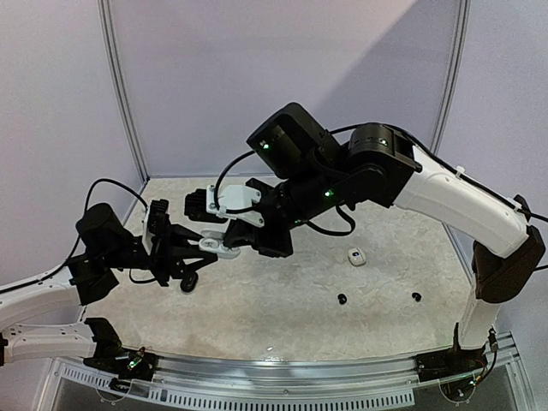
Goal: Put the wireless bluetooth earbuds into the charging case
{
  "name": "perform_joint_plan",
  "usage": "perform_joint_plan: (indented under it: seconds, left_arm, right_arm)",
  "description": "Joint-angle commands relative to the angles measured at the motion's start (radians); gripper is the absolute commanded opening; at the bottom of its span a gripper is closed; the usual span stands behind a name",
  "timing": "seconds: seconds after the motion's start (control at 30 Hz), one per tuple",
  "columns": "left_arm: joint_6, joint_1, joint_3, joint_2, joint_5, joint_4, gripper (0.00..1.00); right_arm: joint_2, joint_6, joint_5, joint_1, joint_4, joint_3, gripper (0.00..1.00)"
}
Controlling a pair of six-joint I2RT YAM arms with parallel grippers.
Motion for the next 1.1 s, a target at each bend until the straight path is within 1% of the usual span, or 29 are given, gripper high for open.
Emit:
perform_joint_plan:
  seconds: [0.0, 0.2, 0.3, 0.4, 0.5, 0.63, 1.07]
  left_arm:
    - [0.047, 0.012, 0.037, 0.005, 0.075, 0.087, 0.0]
    - [0.076, 0.011, 0.044, 0.0, 0.049, 0.066, 0.0]
    - [0.112, 0.009, 0.044, -0.006, 0.036, 0.043, 0.0]
    - [0.166, 0.009, 0.032, -0.013, -0.01, 0.008, 0.0]
    - [0.215, 0.009, 0.017, -0.015, -0.064, 0.002, 0.0]
    - [0.281, 0.008, 0.009, -0.014, -0.082, -0.014, 0.0]
    - [0.335, 0.0, 0.012, -0.023, -0.098, -0.073, 0.0]
  right_arm:
    - [0.011, -0.053, 0.045, 0.011, -0.068, -0.023, 0.0]
    - [0.06, -0.088, 0.135, 0.021, -0.116, 0.024, 0.0]
    - [0.067, -0.066, 0.164, 0.021, -0.1, 0.024, 0.0]
    - [0.053, -0.007, 0.201, 0.014, -0.061, 0.026, 0.0]
    - [0.034, 0.096, 0.192, -0.02, -0.036, 0.029, 0.0]
    - [0.01, 0.205, 0.189, -0.04, 0.003, 0.012, 0.0]
    - [-0.024, 0.26, 0.201, -0.053, 0.049, 0.014, 0.0]
